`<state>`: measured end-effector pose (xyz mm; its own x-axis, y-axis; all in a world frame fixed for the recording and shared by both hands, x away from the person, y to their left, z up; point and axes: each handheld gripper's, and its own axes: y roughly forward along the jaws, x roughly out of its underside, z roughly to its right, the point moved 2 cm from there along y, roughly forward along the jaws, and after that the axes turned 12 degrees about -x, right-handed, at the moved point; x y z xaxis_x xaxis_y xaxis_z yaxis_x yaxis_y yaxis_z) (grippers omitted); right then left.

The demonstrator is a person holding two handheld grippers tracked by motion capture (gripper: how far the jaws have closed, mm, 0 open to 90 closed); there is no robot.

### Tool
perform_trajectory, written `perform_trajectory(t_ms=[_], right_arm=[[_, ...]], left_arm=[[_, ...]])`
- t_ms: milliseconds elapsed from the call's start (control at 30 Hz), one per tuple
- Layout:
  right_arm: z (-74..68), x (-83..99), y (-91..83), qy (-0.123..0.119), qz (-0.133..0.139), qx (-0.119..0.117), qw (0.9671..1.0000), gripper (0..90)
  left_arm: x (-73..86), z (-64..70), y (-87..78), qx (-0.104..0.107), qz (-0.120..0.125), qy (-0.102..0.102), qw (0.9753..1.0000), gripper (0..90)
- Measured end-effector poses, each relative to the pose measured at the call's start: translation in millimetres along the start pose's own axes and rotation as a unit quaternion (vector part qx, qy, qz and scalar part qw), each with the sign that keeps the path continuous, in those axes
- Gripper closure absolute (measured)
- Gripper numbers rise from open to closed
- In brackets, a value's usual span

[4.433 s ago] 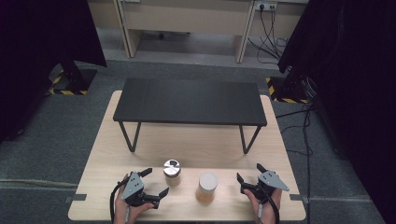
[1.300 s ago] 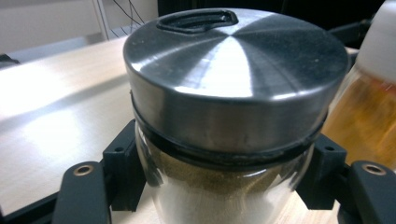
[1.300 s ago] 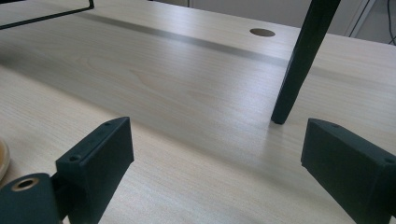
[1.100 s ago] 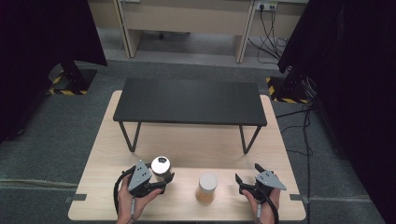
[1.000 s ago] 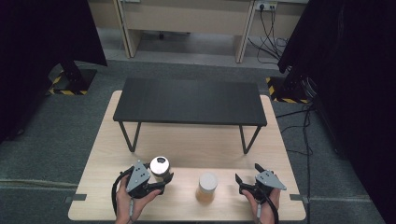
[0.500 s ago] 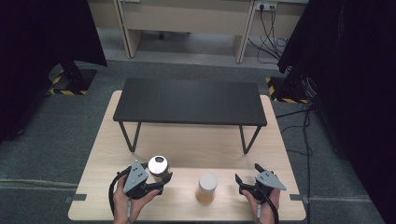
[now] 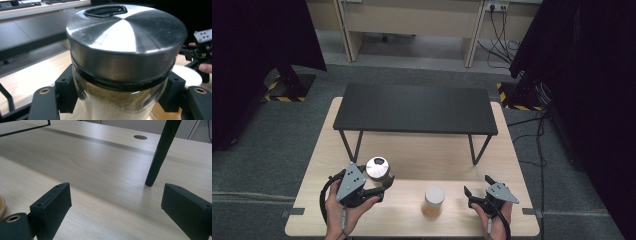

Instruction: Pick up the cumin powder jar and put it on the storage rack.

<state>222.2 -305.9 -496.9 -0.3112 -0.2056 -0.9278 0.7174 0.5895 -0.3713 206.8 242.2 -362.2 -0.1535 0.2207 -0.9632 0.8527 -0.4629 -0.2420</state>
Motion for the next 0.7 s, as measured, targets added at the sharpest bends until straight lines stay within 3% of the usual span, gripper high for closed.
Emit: perform_trajectory(t_ms=[333, 700], right_arm=[[-0.2, 0.0, -0.1, -0.002, -0.001, 0.000, 1.0000, 9.5], [-0.6, 0.0, 0.0, -0.003, -0.001, 0.001, 1.0000, 9.5]], left_arm=[[-16.5, -7.8, -4.5, -0.014, 0.004, -0.005, 0.9999, 30.5], [-32.0, -26.7, -3.2, -0.028, 0.010, -0.013, 0.9995, 30.5]])
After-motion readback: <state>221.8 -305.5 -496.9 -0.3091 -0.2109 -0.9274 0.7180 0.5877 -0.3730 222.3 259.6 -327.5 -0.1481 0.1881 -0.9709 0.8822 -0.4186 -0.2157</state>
